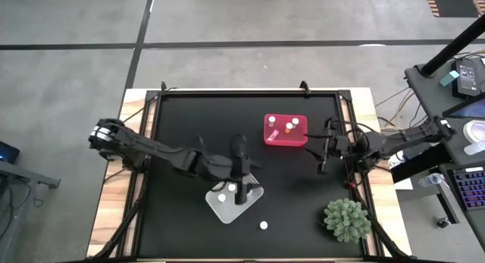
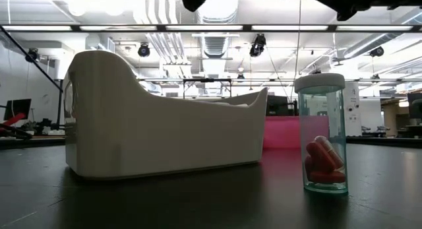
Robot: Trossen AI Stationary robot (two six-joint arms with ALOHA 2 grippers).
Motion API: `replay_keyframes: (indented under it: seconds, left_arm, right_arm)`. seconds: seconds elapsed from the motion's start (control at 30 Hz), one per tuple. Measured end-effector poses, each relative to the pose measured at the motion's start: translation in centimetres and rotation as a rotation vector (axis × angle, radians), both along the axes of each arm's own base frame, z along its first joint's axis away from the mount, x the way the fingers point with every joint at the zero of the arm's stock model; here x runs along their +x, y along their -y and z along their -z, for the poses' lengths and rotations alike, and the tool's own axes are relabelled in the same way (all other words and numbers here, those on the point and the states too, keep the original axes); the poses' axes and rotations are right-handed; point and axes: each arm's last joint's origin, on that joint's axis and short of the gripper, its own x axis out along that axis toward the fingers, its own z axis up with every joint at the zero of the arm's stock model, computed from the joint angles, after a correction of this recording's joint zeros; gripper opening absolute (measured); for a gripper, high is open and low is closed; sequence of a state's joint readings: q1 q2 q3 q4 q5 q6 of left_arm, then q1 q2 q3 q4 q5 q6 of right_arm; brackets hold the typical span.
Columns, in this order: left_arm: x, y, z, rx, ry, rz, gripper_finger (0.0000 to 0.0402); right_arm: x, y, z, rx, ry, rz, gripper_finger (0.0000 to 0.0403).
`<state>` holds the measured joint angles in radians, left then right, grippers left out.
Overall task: Pick and place medicine bottles into bin by pill shape (circle, oval)
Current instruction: Put the blue capsule bottle into the white bin
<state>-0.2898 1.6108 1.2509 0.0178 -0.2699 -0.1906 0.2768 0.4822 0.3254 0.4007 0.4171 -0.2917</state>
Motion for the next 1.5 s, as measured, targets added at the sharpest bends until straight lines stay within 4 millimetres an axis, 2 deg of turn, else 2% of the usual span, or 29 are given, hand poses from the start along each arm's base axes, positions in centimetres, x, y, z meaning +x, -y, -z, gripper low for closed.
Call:
replay_keyframes:
  seconds: [0.17, 0.43, 0.6, 0.9, 1.5]
  left_arm:
    - [1.7, 3.1, 0.0, -0.052, -0.17, 0.013, 0.0247]
    - [4.2, 9.6, 0.6, -0.041, -0.272, 0.09, 0.0247]
    - [5.6, 12.6, 3.0, -0.051, -0.305, 0.104, 0.0247]
    - [5.8, 13.9, 8.4, -0.104, -0.481, -0.019, 0.0247]
    - [5.7, 13.6, 10.1, -0.077, -0.49, -0.038, 0.0247]
  right_arm:
    - [-0.1, -0.7, 0.1, -0.001, -0.009, -0.045, 0.0168]
    - [-0.6, -2.4, 0.2, 0.0, -0.009, -0.171, 0.0167]
    - [-0.8, -3.0, 0.1, 0.008, -0.007, -0.21, 0.016]
    - [-0.3, -3.3, 0.7, 0.018, -0.047, -0.216, 0.0147]
    - [0.0, -3.5, 0.5, -0.038, -0.047, -0.206, 0.0146]
